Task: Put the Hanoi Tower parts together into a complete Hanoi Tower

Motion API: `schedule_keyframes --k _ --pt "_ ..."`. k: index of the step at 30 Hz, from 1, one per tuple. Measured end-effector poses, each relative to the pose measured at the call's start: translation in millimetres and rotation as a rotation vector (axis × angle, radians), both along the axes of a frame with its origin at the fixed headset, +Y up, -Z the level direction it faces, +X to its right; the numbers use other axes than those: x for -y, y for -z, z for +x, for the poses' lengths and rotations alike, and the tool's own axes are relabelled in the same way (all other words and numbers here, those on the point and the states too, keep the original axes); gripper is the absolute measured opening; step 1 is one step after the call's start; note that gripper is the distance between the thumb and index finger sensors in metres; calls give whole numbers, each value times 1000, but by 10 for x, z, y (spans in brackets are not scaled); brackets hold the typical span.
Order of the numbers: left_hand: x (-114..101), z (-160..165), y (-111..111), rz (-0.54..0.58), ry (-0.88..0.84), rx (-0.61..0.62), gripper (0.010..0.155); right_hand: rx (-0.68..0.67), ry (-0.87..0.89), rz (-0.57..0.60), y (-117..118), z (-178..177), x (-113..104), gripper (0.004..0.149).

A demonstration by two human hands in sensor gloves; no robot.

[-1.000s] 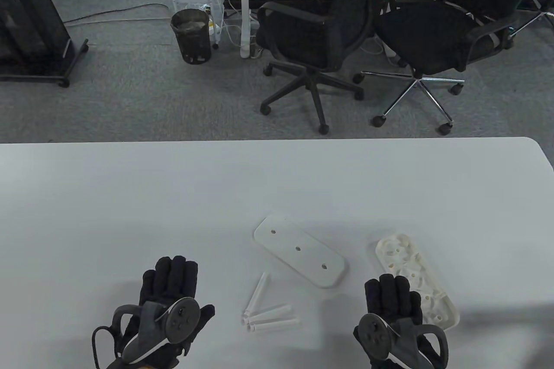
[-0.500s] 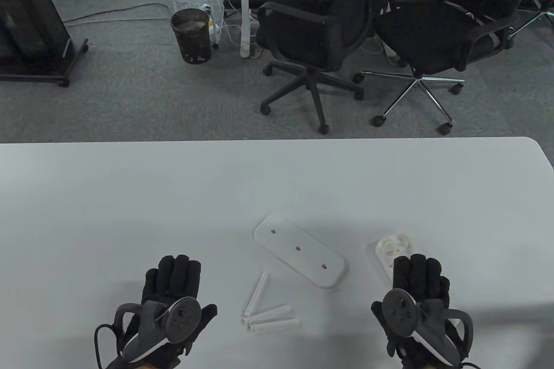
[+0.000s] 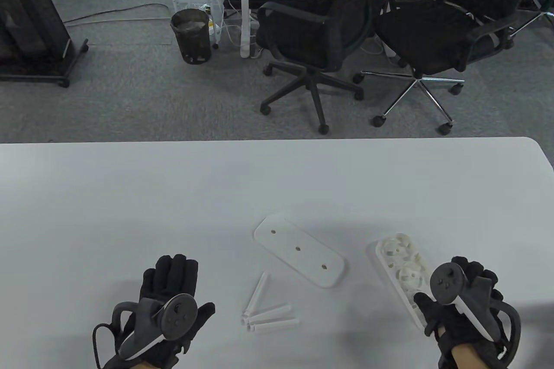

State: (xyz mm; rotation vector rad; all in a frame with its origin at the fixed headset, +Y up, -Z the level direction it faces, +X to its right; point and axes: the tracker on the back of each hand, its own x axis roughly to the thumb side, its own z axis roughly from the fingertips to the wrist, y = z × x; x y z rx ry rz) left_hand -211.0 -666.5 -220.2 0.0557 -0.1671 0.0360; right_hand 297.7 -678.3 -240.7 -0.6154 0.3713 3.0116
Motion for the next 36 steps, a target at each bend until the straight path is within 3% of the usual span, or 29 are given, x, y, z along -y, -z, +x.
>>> schedule_keyframes --k 6,23,30,36 --pt "28 8 15 -9 3 2 92 39 36 -124 -2 111 297 108" --pt "64 55 0 -20 4 22 92 55 64 -259 36 143 690 115" --pt "91 69 31 -33 -3 20 92 45 93 -250 50 112 768 114" --pt "106 45 45 -40 -4 15 92 41 117 -162 49 124 773 114"
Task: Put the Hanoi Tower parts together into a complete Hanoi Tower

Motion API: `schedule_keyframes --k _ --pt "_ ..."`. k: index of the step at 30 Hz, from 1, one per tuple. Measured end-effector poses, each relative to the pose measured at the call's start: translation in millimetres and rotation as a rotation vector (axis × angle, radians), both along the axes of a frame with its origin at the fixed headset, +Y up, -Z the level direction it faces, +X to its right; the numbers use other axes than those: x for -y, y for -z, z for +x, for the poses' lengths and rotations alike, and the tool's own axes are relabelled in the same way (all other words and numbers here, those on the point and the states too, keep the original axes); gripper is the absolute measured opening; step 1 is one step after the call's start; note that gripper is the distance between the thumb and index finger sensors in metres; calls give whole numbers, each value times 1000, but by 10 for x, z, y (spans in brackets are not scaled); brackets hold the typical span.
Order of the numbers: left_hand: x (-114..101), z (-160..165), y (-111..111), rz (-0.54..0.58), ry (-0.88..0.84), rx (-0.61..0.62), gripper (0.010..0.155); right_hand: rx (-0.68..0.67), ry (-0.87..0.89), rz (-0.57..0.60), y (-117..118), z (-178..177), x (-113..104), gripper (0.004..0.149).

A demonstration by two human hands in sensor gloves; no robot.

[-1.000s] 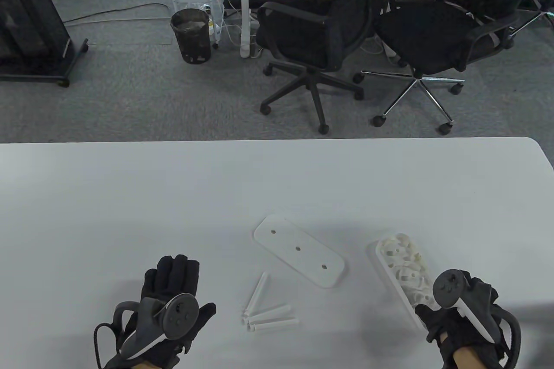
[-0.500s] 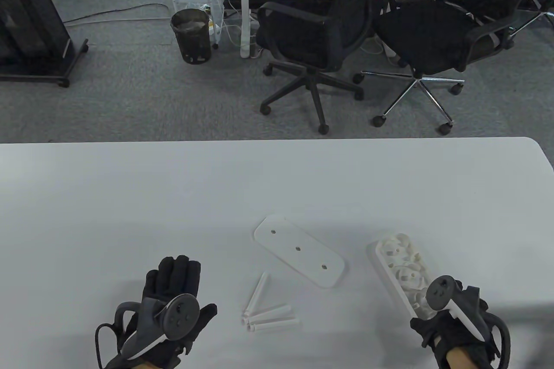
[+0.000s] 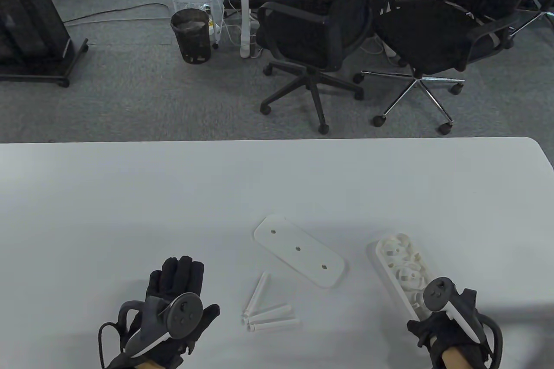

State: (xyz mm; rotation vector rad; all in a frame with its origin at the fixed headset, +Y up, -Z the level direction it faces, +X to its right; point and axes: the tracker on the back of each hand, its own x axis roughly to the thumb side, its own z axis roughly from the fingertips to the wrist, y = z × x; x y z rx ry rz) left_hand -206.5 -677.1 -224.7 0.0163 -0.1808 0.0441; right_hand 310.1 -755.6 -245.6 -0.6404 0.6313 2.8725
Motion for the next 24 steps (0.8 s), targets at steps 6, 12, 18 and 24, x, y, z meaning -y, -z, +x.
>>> schedule_keyframes --k 6,12,18,24 --pt "18 0 7 -10 -2 5 92 21 73 113 -9 62 -95 116" --pt "30 -6 13 -14 -1 8 92 29 111 238 -46 163 -225 116" --pt "40 -8 16 -16 -9 10 91 -19 183 388 -83 206 -444 117" --pt "65 -25 32 -25 -22 7 91 -100 267 514 -117 198 -753 118"
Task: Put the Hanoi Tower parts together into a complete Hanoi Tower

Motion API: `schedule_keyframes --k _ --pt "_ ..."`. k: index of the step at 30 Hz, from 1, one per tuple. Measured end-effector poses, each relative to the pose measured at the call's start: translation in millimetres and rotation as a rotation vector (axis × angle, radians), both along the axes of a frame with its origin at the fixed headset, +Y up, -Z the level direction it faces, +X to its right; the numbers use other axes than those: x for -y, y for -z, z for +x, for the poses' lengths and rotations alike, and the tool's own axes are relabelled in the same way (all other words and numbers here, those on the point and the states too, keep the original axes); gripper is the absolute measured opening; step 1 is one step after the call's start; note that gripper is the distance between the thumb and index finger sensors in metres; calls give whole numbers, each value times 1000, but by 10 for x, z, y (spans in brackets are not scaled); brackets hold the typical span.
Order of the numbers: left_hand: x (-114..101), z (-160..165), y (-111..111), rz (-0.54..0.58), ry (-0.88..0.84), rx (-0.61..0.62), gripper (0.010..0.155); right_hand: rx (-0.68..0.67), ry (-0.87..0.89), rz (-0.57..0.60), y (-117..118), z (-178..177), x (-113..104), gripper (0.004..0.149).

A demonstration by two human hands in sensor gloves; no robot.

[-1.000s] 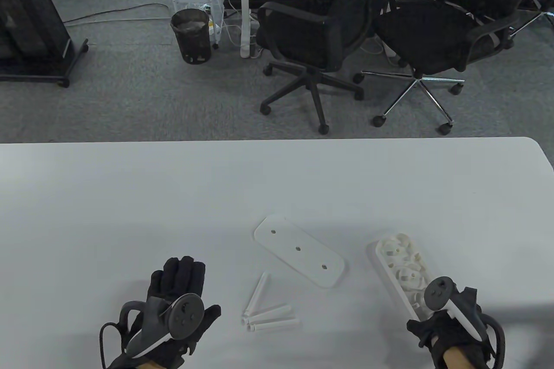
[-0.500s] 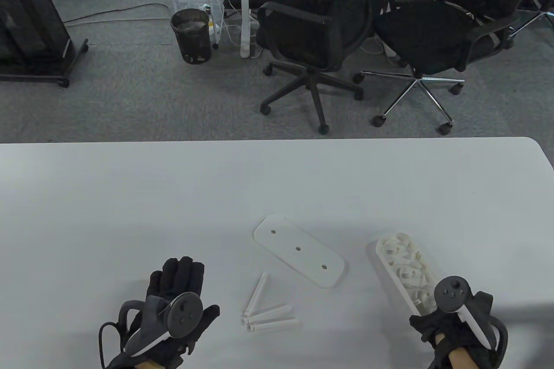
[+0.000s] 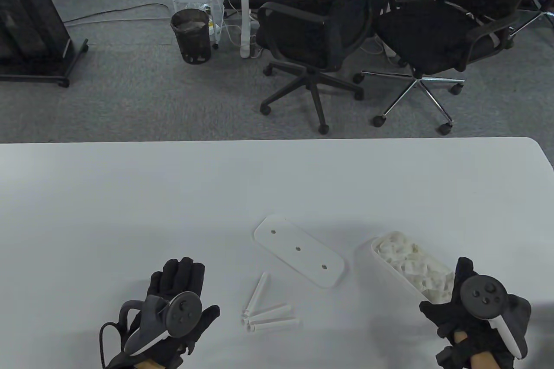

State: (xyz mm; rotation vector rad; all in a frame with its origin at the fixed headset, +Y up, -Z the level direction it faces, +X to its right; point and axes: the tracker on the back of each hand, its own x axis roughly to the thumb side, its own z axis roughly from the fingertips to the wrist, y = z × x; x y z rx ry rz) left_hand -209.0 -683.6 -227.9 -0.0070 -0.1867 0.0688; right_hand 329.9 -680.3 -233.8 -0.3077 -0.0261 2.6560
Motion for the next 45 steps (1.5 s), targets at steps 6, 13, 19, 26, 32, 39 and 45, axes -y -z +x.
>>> schedule_keyframes --k 6,13,19,26,32,39,45 --pt "12 -14 4 -8 -11 -1 90 -83 48 119 -11 -125 -317 117" --pt "5 -24 4 -13 -33 -1 91 -230 132 215 -29 -379 -543 117" --pt "1 -2 -12 -8 -47 8 91 -416 273 261 -40 -559 -685 116" --pt "38 -29 0 -20 -67 8 91 -600 470 264 -35 -651 -700 122" --pt "64 -25 25 -25 -80 18 91 -713 577 285 -23 -714 -590 123" --pt "106 -19 78 -58 -123 51 92 -762 674 317 -11 -701 -450 123" --pt "-9 71 307 -137 -201 85 96 -755 704 327 -12 -631 -423 123"
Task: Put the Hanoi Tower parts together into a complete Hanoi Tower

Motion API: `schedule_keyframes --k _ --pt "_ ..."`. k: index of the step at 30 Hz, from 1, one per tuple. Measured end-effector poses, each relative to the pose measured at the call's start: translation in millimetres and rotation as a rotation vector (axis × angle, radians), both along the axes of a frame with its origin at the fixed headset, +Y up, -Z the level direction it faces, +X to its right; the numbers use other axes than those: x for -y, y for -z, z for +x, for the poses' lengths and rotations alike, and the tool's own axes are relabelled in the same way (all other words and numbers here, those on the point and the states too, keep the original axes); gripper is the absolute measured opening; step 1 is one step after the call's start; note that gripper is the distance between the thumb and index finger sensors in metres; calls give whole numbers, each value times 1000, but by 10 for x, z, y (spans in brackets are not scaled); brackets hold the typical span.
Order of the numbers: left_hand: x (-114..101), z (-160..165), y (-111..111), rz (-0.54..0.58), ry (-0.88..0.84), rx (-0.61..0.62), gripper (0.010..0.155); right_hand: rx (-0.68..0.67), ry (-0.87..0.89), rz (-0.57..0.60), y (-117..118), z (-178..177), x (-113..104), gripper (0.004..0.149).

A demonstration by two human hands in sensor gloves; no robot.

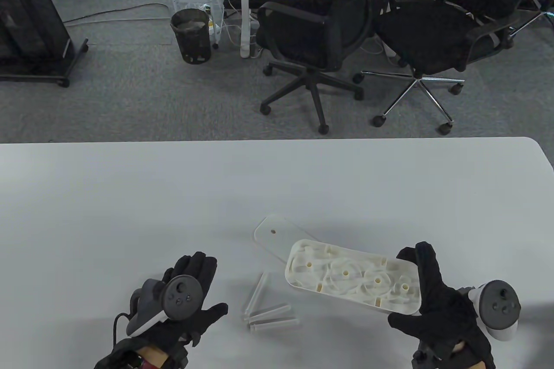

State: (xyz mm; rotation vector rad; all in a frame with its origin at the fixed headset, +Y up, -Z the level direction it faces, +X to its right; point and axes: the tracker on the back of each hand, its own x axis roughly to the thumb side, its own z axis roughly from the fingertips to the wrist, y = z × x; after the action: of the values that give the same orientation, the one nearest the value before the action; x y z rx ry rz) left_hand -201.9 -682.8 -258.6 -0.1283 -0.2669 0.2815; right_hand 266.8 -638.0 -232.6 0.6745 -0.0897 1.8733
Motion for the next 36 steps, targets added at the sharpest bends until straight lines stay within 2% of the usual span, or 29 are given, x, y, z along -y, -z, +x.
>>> schedule_keyframes --k 6,9,15,18,20,27,31,36 --pt "-257 350 373 22 19 125 102 -31 5 11 -6 -32 -24 122" --pt "-276 586 575 61 47 210 104 -44 7 20 -15 -44 -44 121" --pt "-146 1130 966 -23 173 345 106 -58 1 37 -45 -66 -75 121" --pt "-112 1298 1103 19 211 363 107 -62 -1 43 -68 -78 -82 122" --pt "-56 1430 1182 -51 235 390 108 -68 -3 53 -94 -93 -97 122" --pt "106 1797 1345 -96 426 478 111 -87 -8 45 -90 -147 -84 122" --pt "264 1924 1432 -158 455 494 115 -96 3 43 -101 -179 -70 122" --pt "405 2019 1484 -175 584 535 121 -116 7 47 -135 -201 -80 122"
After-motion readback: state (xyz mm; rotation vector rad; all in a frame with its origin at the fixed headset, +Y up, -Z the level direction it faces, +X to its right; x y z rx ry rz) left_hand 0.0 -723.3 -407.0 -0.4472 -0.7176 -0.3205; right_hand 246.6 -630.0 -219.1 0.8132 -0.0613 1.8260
